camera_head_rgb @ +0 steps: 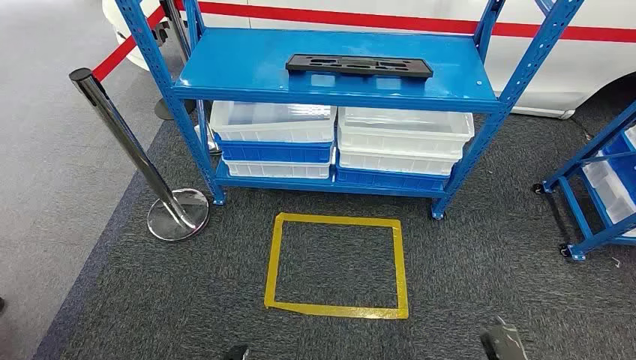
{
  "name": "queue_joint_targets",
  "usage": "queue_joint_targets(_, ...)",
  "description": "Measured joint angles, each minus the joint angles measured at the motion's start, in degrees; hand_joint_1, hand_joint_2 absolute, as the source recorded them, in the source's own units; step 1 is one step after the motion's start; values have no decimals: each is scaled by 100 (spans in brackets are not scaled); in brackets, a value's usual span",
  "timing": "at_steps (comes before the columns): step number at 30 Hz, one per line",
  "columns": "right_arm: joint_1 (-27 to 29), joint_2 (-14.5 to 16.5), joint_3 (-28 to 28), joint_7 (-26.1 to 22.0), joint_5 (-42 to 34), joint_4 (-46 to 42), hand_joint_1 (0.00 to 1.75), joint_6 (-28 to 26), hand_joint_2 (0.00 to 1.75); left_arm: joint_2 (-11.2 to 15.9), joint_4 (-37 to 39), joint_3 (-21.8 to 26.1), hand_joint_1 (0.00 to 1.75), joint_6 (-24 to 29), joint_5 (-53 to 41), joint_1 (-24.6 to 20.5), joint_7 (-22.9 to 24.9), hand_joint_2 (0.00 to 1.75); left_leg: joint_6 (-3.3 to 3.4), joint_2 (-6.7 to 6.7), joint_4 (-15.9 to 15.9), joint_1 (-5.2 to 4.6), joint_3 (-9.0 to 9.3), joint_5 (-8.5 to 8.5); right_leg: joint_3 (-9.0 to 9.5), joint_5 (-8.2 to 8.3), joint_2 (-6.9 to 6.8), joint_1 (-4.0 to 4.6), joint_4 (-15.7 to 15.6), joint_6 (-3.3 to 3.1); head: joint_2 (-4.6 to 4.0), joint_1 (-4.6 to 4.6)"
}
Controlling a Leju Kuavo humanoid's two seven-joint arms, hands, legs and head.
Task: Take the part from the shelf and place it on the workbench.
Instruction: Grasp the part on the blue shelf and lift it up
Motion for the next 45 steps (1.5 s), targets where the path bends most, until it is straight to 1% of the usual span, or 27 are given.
queue_joint_targets(3,58,177,101,62,103,-513,0,-2,175,0,0,2,0,-29,0,-3,1,0,0,-6,0,2,1,1,-3,-1,-9,-1,0,0,0,-2)
queue_joint_targets(7,173,346,387,-27,385,-1338,0,-110,175,-1,0,21,0,-204,15,0,0,0,-1,-14,-1,4,-12,3,-3,-2,-20,8,4,0,0,1)
queue_joint_targets(10,272,381,867,153,596,-1952,0,-274,175,-9,0,23,0,-332,-2,-11,-1,0,-1,-8,0,2,-13,3,-7,-1,-11,11,6,0,0,1)
queue_joint_targets(14,360,394,1570,406,666,-2581,0,-403,175,-15,0,25,0,-393,-28,-26,6,0,0,-8,4,-1,-14,3,-11,-1,-11,7,5,1,0,0)
queue_joint_targets(16,398,397,1794,447,668,-2806,0,-443,175,-15,0,27,0,-394,-33,-26,10,0,0,-9,4,-2,-14,3,-13,-1,-13,6,5,1,0,1)
queue_joint_targets(19,437,380,1983,470,649,-3008,0,-496,175,-17,1,29,0,-406,-37,-29,20,0,0,-7,6,-3,-14,3,-12,-1,-9,6,5,2,0,-1)
queue_joint_targets(29,532,308,2178,484,632,-3313,0,-538,175,-17,2,31,0,-421,-51,-29,28,0,2,-8,15,-3,-18,2,-12,3,-10,6,5,8,0,0)
queue_joint_targets(41,555,276,2196,486,627,-3359,0,-547,175,-28,3,31,0,-421,-54,-29,29,0,2,-8,15,-2,-18,2,-11,3,-10,6,5,8,0,0)
queue_joint_targets(45,615,251,2196,501,572,-3370,0,-667,175,-28,4,31,0,-445,-66,-29,36,0,2,-8,15,-2,-18,2,-13,3,-10,6,5,8,0,1)
